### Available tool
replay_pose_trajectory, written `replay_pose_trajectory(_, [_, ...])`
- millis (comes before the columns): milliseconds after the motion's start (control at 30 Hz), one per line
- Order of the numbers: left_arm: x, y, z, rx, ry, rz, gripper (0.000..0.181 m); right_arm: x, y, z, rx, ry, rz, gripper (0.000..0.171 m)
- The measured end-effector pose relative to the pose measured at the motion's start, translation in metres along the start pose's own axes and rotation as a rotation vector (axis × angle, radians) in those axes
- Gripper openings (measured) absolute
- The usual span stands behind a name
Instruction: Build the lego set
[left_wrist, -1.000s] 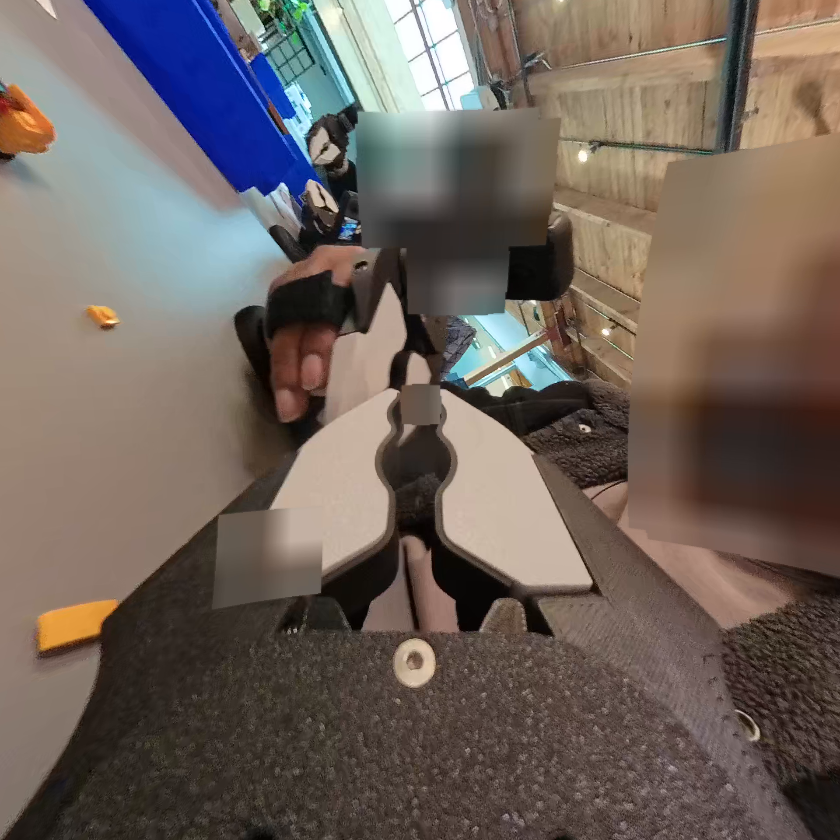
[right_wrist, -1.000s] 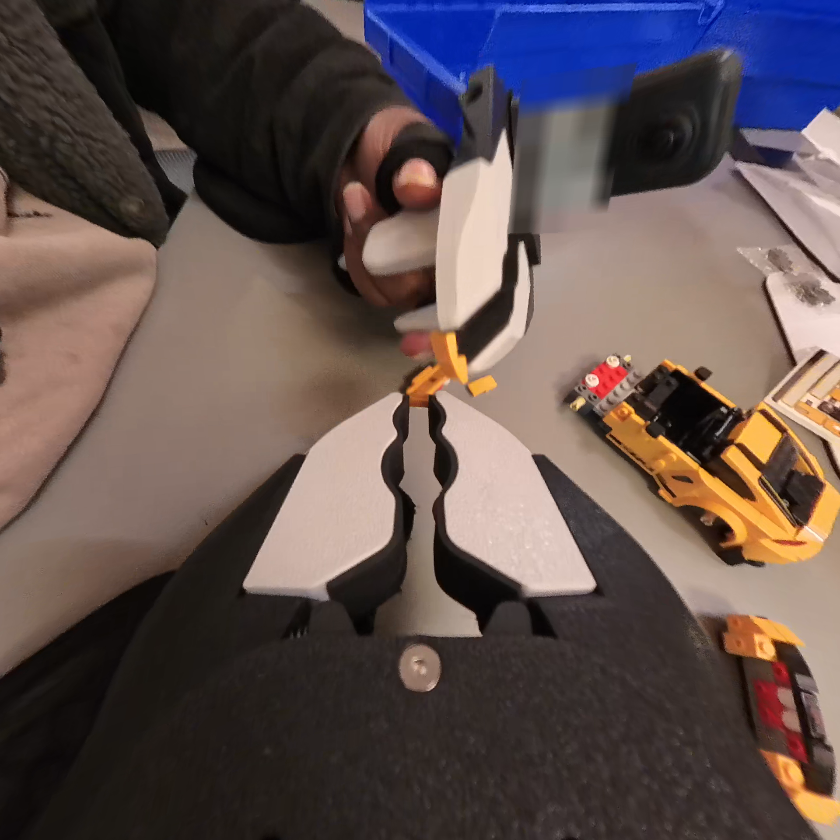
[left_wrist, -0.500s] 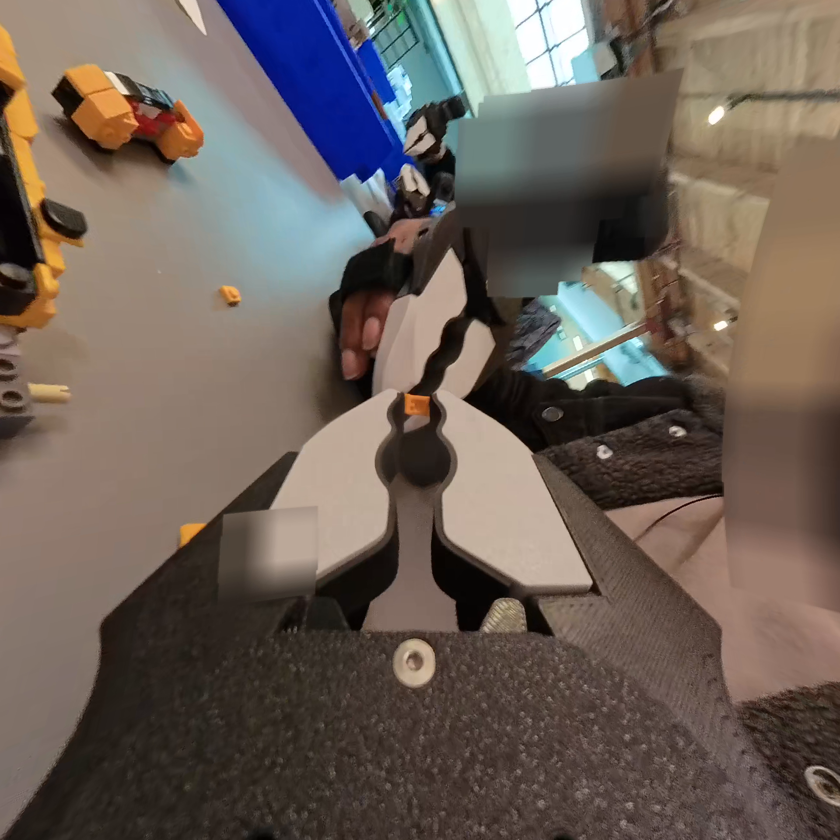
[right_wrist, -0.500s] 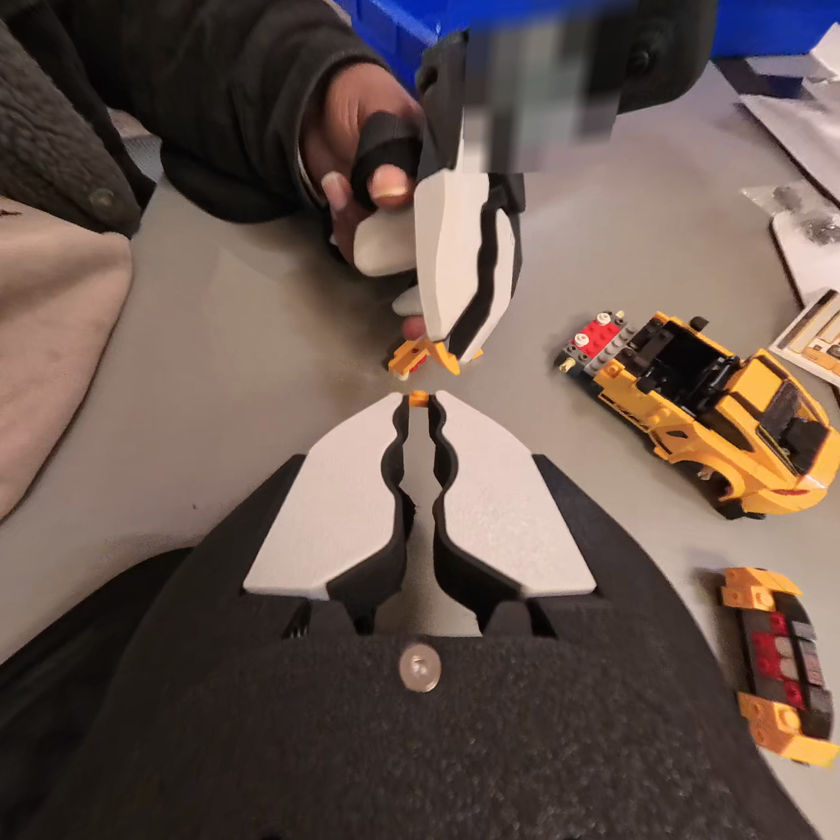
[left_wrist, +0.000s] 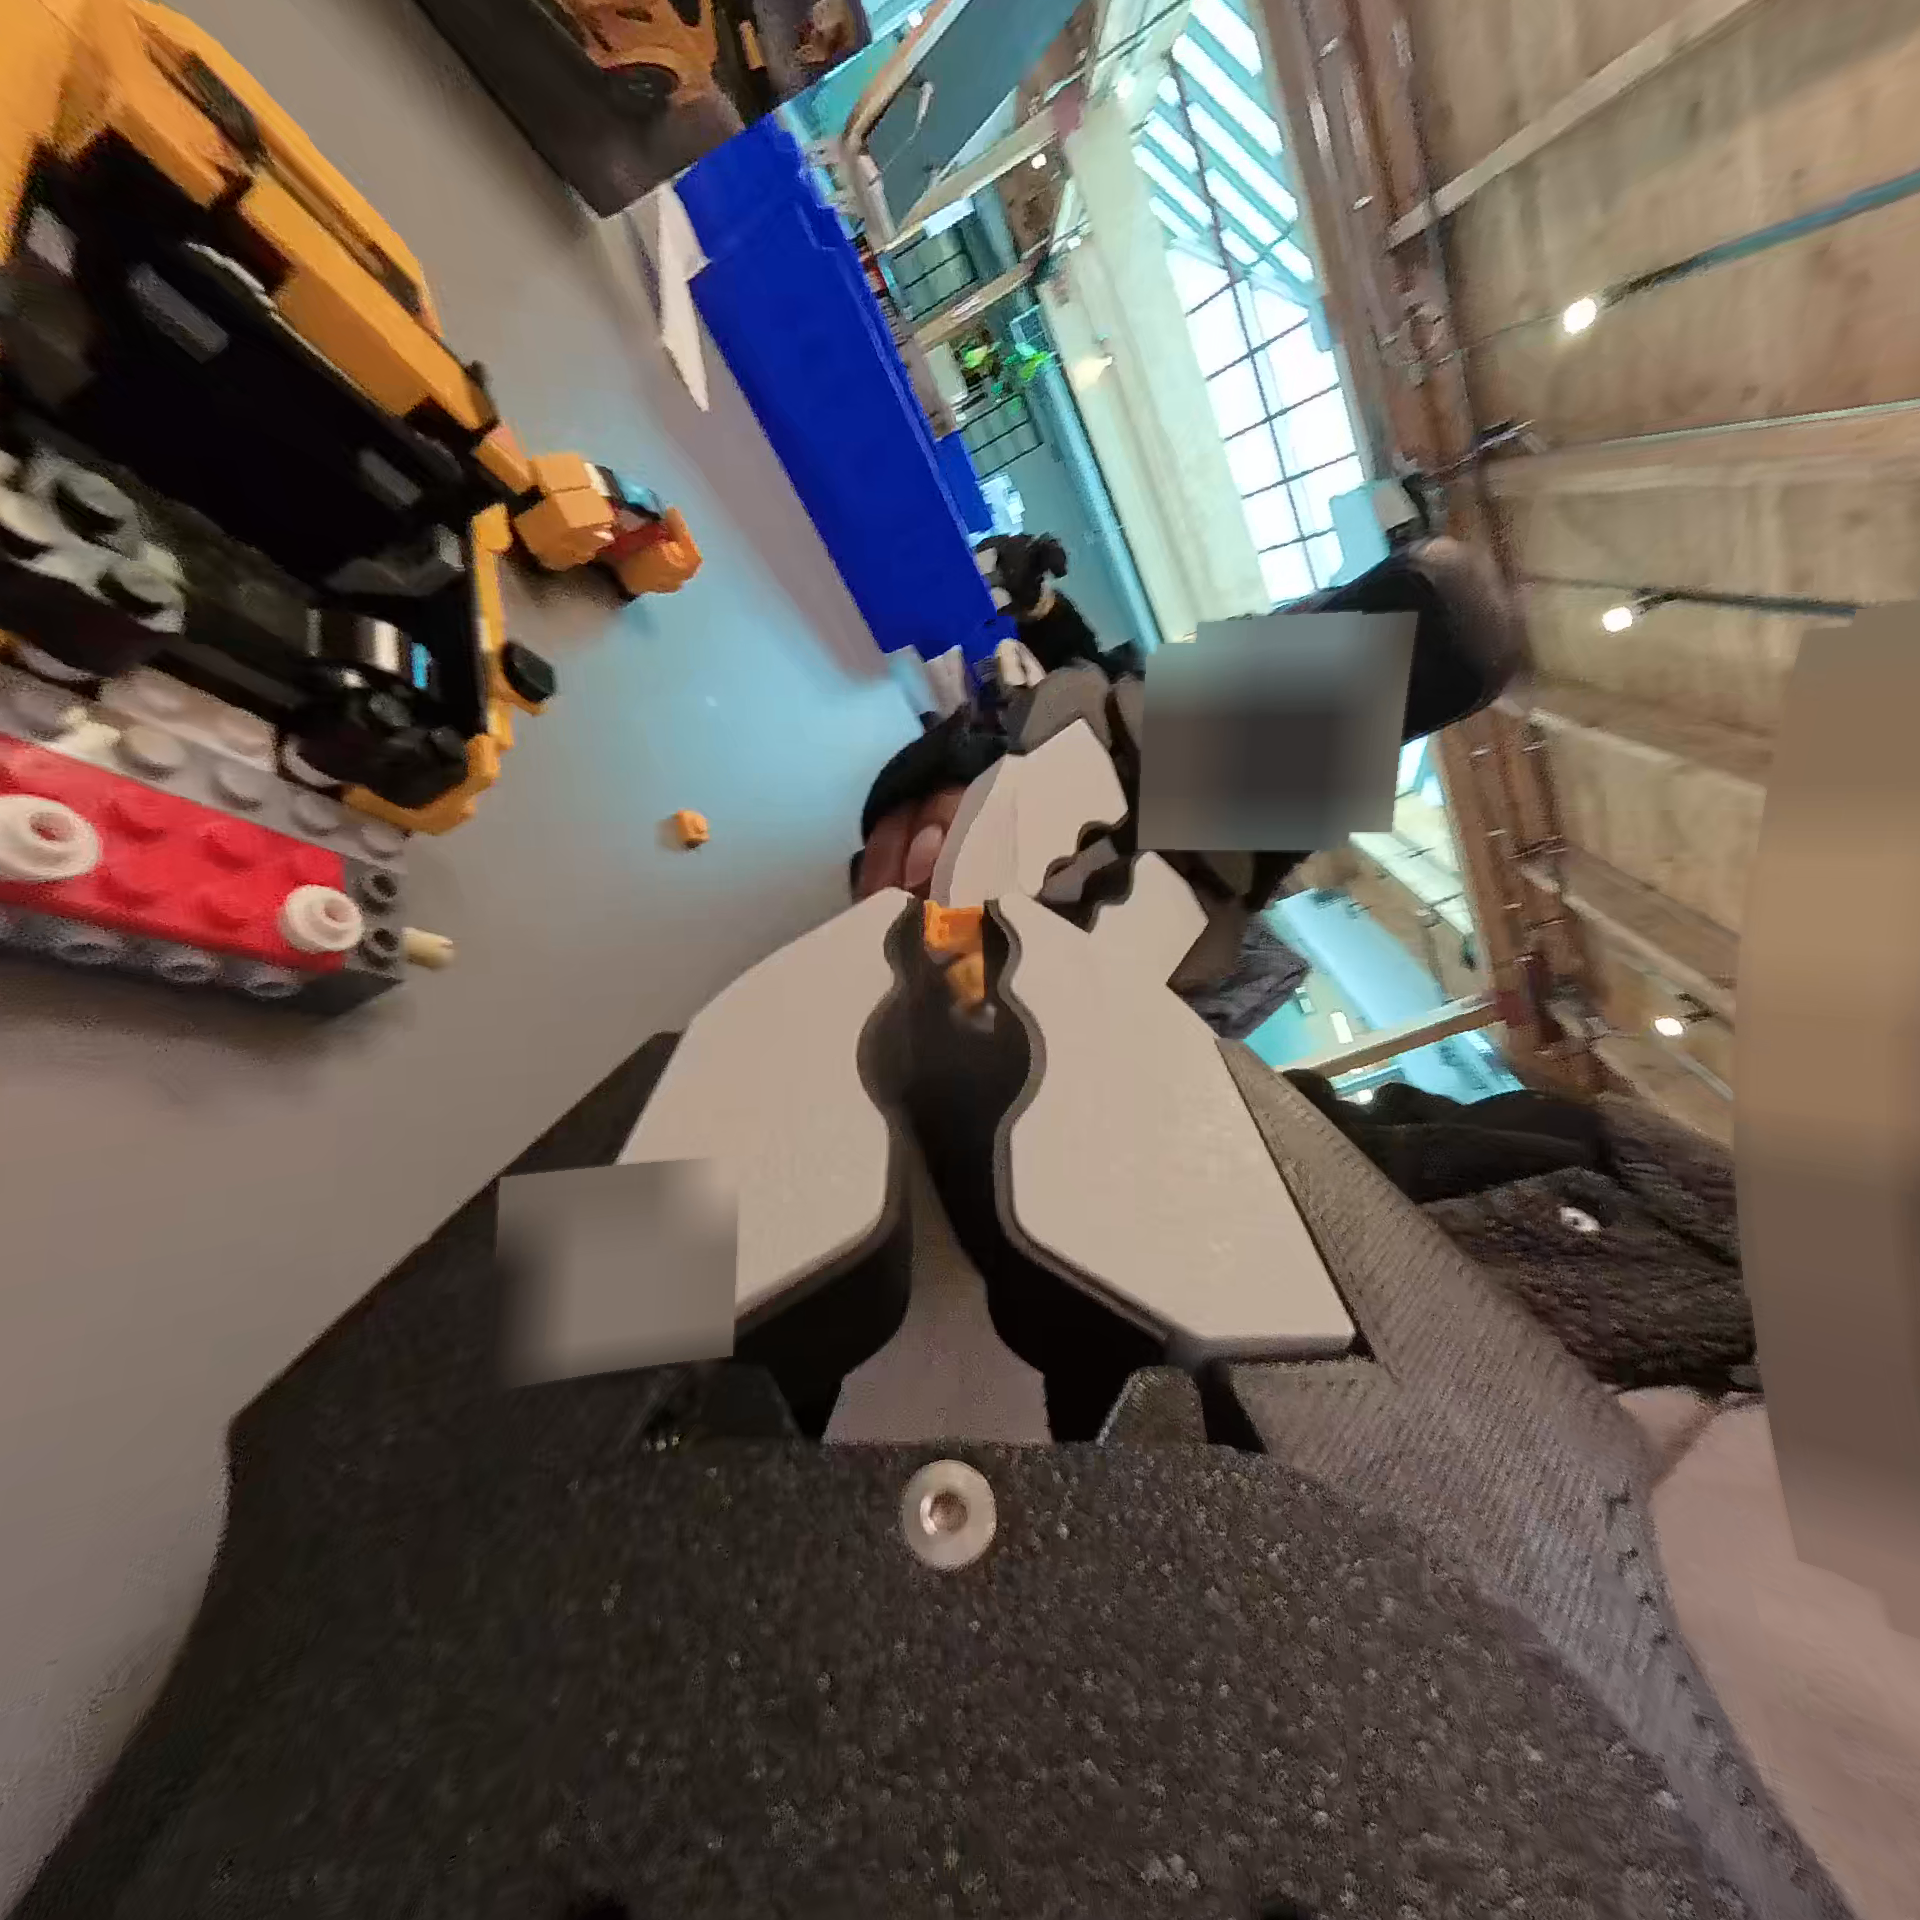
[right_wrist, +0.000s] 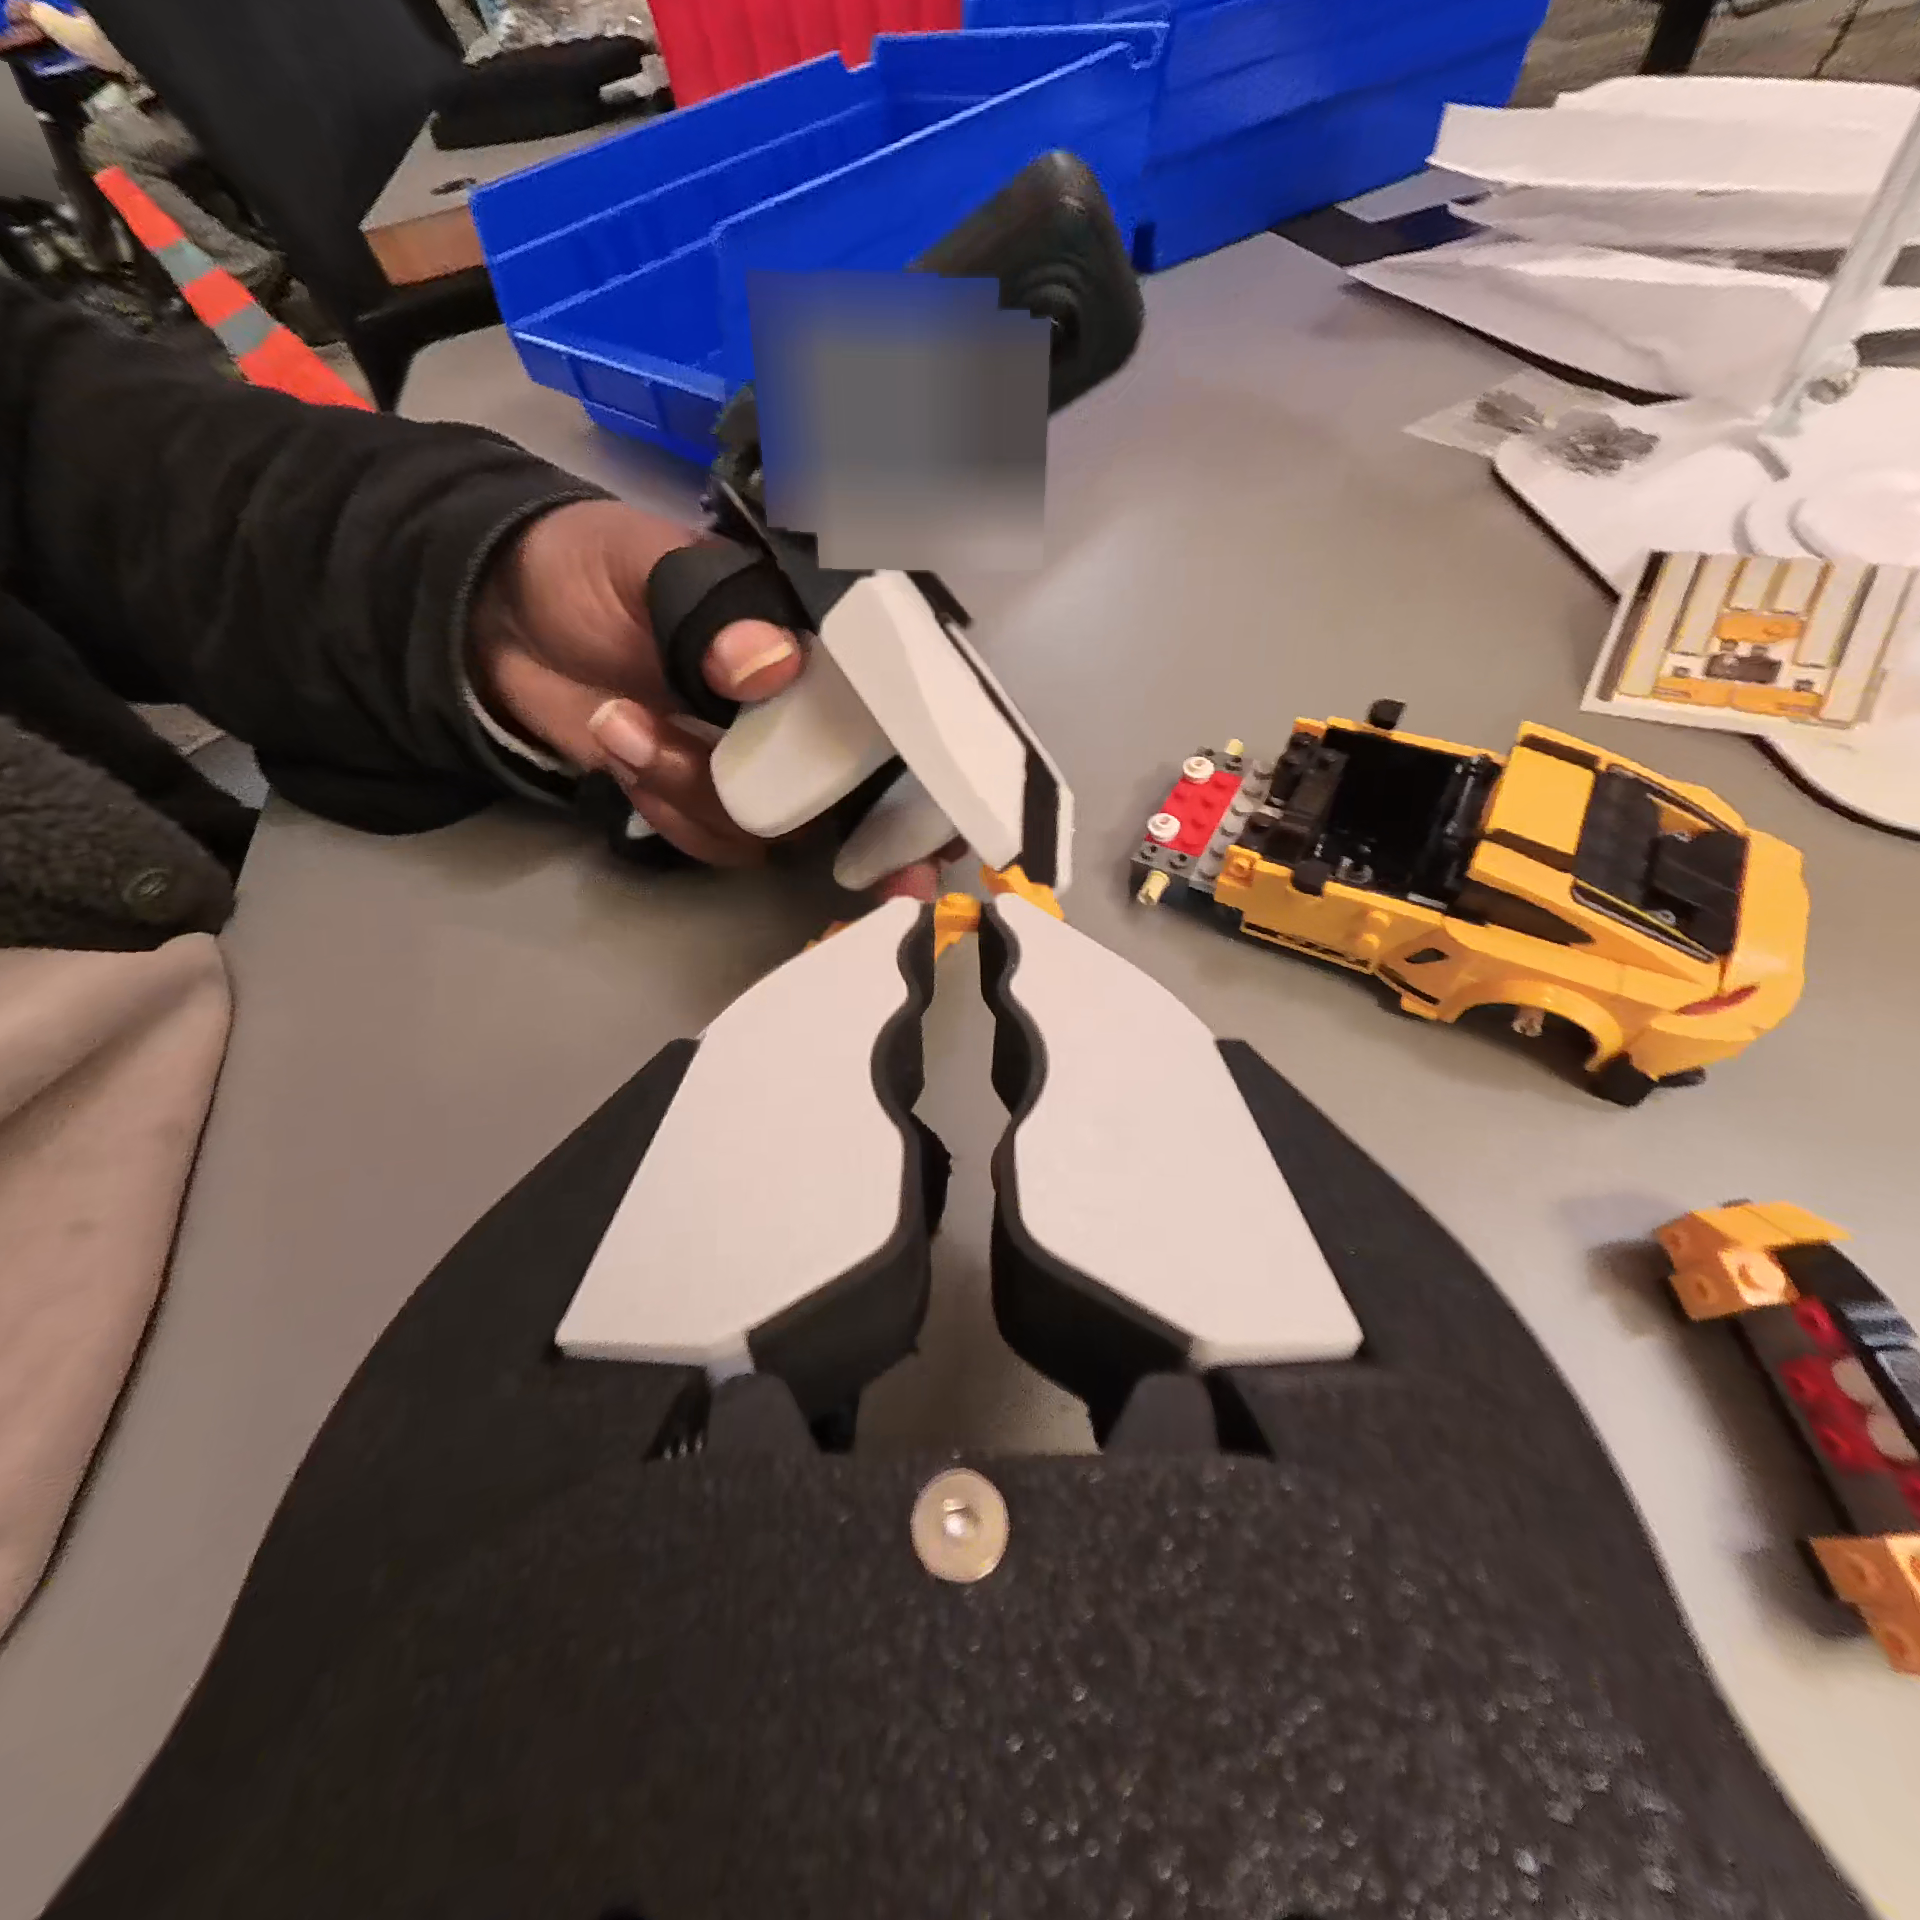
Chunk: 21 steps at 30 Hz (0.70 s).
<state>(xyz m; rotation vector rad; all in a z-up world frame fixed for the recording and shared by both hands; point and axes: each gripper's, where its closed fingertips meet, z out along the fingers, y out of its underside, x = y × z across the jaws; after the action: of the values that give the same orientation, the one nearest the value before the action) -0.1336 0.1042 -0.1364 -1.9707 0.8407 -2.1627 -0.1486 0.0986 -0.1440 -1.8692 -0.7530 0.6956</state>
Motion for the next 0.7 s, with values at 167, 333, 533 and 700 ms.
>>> replay_pose_trajectory(167, [-0.015, 0.013, -0.004, -0.103, -0.136, 0.059, 0.012, 0.007, 0.003, 0.000, -0.019, 0.040, -0.001, 0.008])
replay_pose_trajectory(333, [-0.028, 0.018, -0.009, -0.176, -0.268, 0.157, 0.020, 0.015, 0.005, -0.003, -0.034, 0.081, 0.004, 0.008])
replay_pose_trajectory(533, [-0.034, 0.015, -0.019, -0.202, -0.344, 0.236, 0.027, 0.017, 0.009, -0.003, -0.060, 0.089, 0.005, 0.008])
replay_pose_trajectory(700, [-0.047, 0.009, -0.038, -0.314, -0.531, 0.518, 0.019, 0.017, 0.009, -0.003, -0.063, 0.085, 0.005, 0.008])
